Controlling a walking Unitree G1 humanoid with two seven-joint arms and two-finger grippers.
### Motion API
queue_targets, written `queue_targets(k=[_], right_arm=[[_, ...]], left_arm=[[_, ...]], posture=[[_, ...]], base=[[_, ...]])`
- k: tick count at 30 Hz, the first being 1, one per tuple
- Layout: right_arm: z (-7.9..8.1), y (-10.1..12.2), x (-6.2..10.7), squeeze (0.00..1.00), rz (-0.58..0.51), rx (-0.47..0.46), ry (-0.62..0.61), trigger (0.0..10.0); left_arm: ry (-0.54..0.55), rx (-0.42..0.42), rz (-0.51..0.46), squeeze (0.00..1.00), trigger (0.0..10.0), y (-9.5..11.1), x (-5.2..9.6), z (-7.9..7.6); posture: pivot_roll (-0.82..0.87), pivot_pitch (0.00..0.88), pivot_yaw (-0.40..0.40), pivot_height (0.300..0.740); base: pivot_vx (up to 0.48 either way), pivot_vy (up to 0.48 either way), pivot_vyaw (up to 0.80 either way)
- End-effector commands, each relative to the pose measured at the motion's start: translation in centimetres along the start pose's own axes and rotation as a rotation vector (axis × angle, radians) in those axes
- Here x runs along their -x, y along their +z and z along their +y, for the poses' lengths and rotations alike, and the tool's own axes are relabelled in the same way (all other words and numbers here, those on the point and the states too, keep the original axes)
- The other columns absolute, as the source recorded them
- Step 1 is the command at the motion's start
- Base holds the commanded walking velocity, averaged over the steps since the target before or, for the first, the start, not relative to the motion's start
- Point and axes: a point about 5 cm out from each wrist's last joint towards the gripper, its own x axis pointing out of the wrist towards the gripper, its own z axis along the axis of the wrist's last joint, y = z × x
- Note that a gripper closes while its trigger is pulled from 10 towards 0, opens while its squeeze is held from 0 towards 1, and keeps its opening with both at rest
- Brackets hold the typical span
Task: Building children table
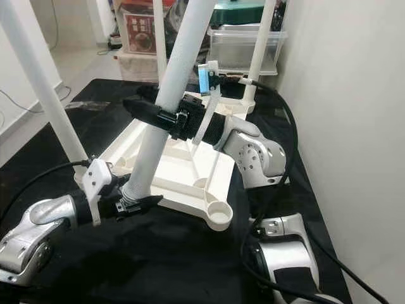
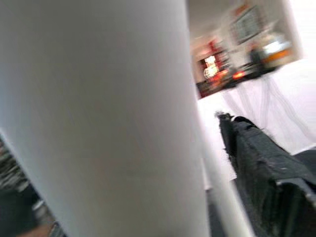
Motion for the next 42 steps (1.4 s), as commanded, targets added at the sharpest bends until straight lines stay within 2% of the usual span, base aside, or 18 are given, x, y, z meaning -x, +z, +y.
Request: queue_targets(k=[1,2,3,5,7,9,10,12,14,19,20,29,35,36,39,40,41,42], right_arm=[[-0.5,0.0,0.0,0.33,-0.019,0.019,-0.106,10.0],[-0.6,-0.6,-0.1,0.00,-0.041,-0.019,-0.187,10.0],[-0.6,-0.6,-0.1,0.00,-0.041,-0.019,-0.187,10.0],[0.0,-2.4,-0.3,0.00,-0.070,-0.135,-0.295,10.0],[0.2,-3.0,-0.4,0.00,-0.080,-0.184,-0.331,10.0],[0.7,-3.6,-0.6,0.00,-0.095,-0.216,-0.347,10.0],[1.1,-4.5,-1.1,0.00,-0.139,-0.286,-0.418,10.0],[1.2,-4.6,-1.2,0.00,-0.148,-0.303,-0.437,10.0],[1.4,-5.0,-1.8,0.00,-0.169,-0.332,-0.476,10.0],[1.4,-5.1,-2.3,0.00,-0.192,-0.364,-0.519,10.0],[1.4,-5.1,-2.4,0.00,-0.199,-0.375,-0.528,0.0],[1.9,-5.7,-1.8,0.00,-0.171,-0.393,-0.554,0.0],[1.5,-5.6,-1.2,0.00,-0.162,-0.351,-0.569,0.0],[1.4,-5.4,-1.2,0.00,-0.166,-0.347,-0.569,0.0],[1.4,-5.3,-1.1,0.00,-0.170,-0.343,-0.570,0.0],[1.3,-4.9,-1.0,0.00,-0.177,-0.328,-0.568,0.0],[1.2,-4.7,-1.0,0.00,-0.182,-0.317,-0.567,0.0],[0.9,-4.1,-0.7,0.00,-0.191,-0.255,-0.573,0.0]], left_arm=[[0.066,-0.101,0.020,0.00,10.0,0.2,-0.3,0.7],[0.146,-0.151,0.042,0.00,10.0,0.1,-0.6,1.5],[0.146,-0.151,0.042,0.00,10.0,0.1,-0.6,1.5],[0.249,-0.212,0.082,0.00,10.0,-0.4,-1.3,2.1],[0.267,-0.220,0.095,0.00,10.0,-0.6,-1.6,2.0],[0.282,-0.236,0.109,0.00,10.0,-0.9,-2.0,1.8],[0.275,-0.238,0.118,0.00,10.0,-1.3,-2.9,0.9],[0.273,-0.239,0.119,0.00,10.0,-1.4,-3.2,0.7],[0.258,-0.235,0.095,0.00,10.0,-1.0,-4.7,-0.4],[0.209,-0.257,0.066,0.00,10.0,-0.6,-6.5,-2.0],[0.193,-0.267,0.060,0.00,10.0,-0.6,-6.9,-2.4],[0.204,-0.322,0.070,0.00,10.0,-0.8,-6.5,-2.2],[0.245,-0.372,0.090,0.00,10.0,-0.9,-5.2,-1.1],[0.262,-0.383,0.089,0.22,10.0,-0.9,-4.8,-0.8],[0.278,-0.396,0.086,0.22,10.0,-0.9,-4.5,-0.5],[0.281,-0.378,0.087,1.00,10.0,-1.0,-4.2,-0.3],[0.282,-0.364,0.087,1.00,10.0,-1.0,-3.9,-0.1],[0.297,-0.351,0.072,1.00,10.0,-0.6,-3.4,0.1]], posture=[[-0.04,0.000,-0.014,0.740],[-0.04,0.000,-0.012,0.740],[-0.04,0.000,-0.012,0.740],[-0.04,0.000,-0.010,0.740],[-0.04,0.000,-0.010,0.740],[-0.04,0.000,-0.006,0.740],[-0.05,0.000,-0.004,0.740],[-0.05,0.000,-0.004,0.740],[-0.04,0.000,-0.012,0.740],[-0.05,0.000,-0.014,0.740],[-0.05,0.000,-0.016,0.740],[-0.04,0.000,-0.015,0.740],[-0.03,0.000,-0.020,0.740],[-0.03,0.000,-0.022,0.740],[-0.03,0.000,-0.022,0.740],[-0.03,0.000,-0.020,0.740],[-0.03,0.000,-0.020,0.740],[-0.02,0.000,-0.023,0.740]], base=[[0.000,0.000,0.00],[0.000,0.000,0.00],[0.000,0.000,0.00],[0.000,0.000,0.00],[0.000,0.000,0.00],[0.000,0.000,0.00],[0.000,0.000,0.00],[0.000,0.000,0.00],[0.000,0.000,0.00],[0.000,0.000,0.00],[0.000,0.000,0.00],[0.000,0.000,0.00],[0.000,0.000,0.00],[0.000,0.000,0.00],[0.000,0.000,0.00],[0.000,0.000,0.00],[0.000,0.000,0.00],[0.000,0.000,0.00]])
